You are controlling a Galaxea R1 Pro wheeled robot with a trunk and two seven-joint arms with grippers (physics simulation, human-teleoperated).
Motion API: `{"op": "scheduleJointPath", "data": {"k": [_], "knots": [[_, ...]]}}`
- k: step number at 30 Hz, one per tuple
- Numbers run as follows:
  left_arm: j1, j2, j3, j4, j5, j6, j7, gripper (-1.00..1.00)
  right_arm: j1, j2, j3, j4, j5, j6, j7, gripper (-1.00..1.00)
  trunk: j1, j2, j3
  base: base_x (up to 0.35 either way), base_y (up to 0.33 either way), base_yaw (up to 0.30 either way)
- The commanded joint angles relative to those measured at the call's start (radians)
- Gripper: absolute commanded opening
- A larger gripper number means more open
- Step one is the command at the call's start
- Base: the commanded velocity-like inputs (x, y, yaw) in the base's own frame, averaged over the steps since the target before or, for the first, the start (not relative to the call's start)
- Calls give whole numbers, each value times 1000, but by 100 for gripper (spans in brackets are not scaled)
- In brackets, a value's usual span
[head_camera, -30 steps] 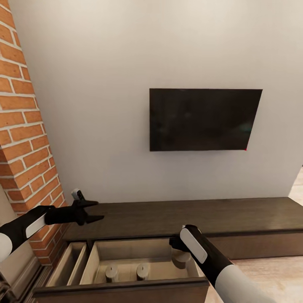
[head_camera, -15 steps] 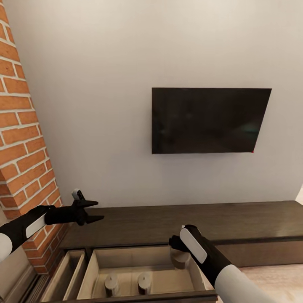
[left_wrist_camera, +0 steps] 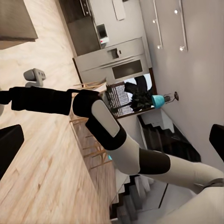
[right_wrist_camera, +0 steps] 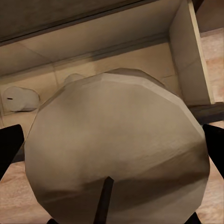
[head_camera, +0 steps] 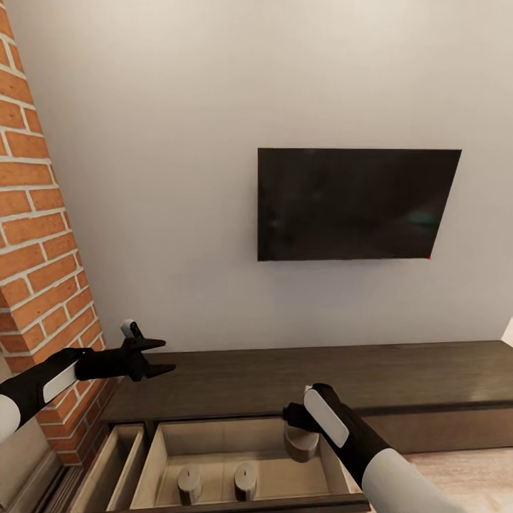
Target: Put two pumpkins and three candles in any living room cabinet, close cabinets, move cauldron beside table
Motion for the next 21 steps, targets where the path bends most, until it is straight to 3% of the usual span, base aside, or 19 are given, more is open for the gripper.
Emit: {"op": "scheduleJointPath", "data": {"k": [1, 14, 21], "knots": [[-2, 1, -6, 0, 2, 11, -8, 100, -1, 0, 3, 0, -10, 0, -11, -100, 0, -1, -1, 0, 0, 0], [-1, 1, -7, 0, 5, 11, -8, 100, -1, 14, 4, 1, -3, -4, -9, -100, 50, -92, -42, 0, 0, 0], [-2, 1, -8, 0, 5, 11, -8, 100, -2, 16, 35, 5, -1, -25, -8, -100, 77, -141, -64, 0, 0, 0]]}}
